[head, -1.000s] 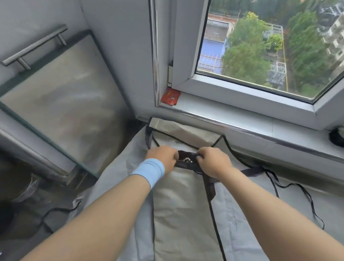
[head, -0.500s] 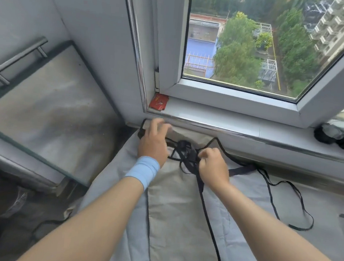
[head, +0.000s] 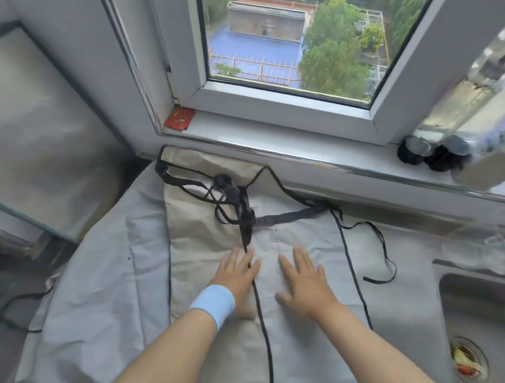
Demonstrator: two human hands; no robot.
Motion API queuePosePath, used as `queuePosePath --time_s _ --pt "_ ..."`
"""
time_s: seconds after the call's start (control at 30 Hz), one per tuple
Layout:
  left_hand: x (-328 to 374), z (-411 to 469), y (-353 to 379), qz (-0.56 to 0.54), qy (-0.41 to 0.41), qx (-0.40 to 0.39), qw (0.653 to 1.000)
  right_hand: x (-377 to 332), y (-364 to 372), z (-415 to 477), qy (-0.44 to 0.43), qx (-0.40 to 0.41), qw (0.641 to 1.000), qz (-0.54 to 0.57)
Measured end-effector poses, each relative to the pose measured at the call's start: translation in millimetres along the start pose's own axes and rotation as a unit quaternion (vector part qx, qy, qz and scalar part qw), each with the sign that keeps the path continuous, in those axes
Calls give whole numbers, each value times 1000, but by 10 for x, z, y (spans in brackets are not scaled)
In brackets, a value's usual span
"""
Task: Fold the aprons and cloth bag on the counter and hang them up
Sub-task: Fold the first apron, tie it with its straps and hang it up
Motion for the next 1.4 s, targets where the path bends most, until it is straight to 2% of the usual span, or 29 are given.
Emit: queuePosePath --time_s 0.07,0.13,0.23,0.3,0.4,0.57,0.7,0.8,0.9,0.97,1.0,1.03,1.1,1.13,1.17,1.2,1.3,1.4 --pt "-6 -15 -81 24 -5 9 1000 177 -52 -127 24 32 999 31" --pt "137 -62 -207 25 -14 45 999 479 -43 -301 92 62 993 38" --pt "583 -146 -306 -59 -19 125 990 1000 119 -649 213 58 969 110" --pt "898 -146 -203 -94 -9 115 989 1164 198 -801 248 56 955 150" --pt "1334 -171 101 -103 -11 58 993 1260 255 -966 264 71 942 197" --pt "1488 -246 319 -88 -44 42 994 1365 396 -1108 290 51 901 319" --pt "1453 -311 358 -112 -36 9 993 1345 466 -1228 280 -7 907 315" --pt "1426 -378 344 -187 -46 16 981 1242 384 -1297 255 -15 908 331" --pt "1428 -465 206 -323 -40 37 945 1059 81 -1325 196 3 910 365" --pt "1443 -589 46 -432 -32 36 901 863 -222 -1346 133 7 903 409" --pt "1446 -653 -27 -494 -38 23 869 771 -388 -1368 107 4 897 429" --pt "1425 -718 -77 -566 -52 4 823 670 -550 -1387 83 -1 893 442" --pt "1276 -917 -153 -704 -83 -39 704 349 -802 -1410 31 -15 889 456" --pt "1187 -987 -189 -741 -89 -51 663 189 -877 -1397 1 -21 888 460" --pt "1079 -1074 -236 -756 -85 -58 646 -1 -929 -1393 -29 -25 891 452" --pt "951 -1150 -271 -756 -86 -60 646 -179 -907 -1356 -50 -35 897 438" --pt "482 -1468 -328 -719 -111 -36 685 -835 -746 -1344 -99 -85 902 412" --pt "-68 -1671 -237 -678 -163 14 717 -1316 -542 -1241 -114 -86 924 354"
Point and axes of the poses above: each hand's wrist, its own z-axis towards the middle knuckle, its own y-axis out of the palm, x = y × z, the point moved 9 cm from there along z, towards the middle knuckle, and after that the axes turned 8 degrees about -z, right-handed, at the moved point
